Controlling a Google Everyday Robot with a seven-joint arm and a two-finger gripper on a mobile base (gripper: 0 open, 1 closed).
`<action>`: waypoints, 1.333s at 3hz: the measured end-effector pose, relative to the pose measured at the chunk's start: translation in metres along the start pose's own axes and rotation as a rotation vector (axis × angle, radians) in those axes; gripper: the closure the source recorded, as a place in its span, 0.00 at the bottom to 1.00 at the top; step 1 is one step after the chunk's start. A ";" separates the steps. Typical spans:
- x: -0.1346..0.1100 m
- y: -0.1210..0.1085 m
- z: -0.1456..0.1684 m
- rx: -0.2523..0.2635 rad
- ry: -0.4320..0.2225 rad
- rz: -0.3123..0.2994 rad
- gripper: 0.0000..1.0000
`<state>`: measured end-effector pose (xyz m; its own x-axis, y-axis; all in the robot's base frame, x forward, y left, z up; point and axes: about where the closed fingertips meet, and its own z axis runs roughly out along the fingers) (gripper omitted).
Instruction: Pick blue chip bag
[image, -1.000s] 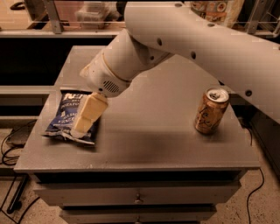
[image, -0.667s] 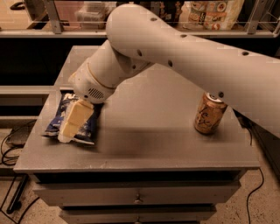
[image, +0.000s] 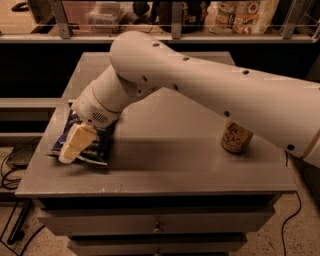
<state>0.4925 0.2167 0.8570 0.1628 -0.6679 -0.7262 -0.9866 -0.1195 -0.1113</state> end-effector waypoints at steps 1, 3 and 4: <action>0.015 -0.006 0.005 0.010 0.010 0.031 0.41; 0.013 -0.023 -0.043 0.135 0.006 0.050 0.88; -0.001 -0.036 -0.093 0.201 -0.002 0.011 1.00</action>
Offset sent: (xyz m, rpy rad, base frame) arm 0.0313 -0.0422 -0.0033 0.0049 -0.0193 -0.1671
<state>0.5294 0.1538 0.9248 0.1523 -0.6669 -0.7294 -0.9709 0.0371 -0.2367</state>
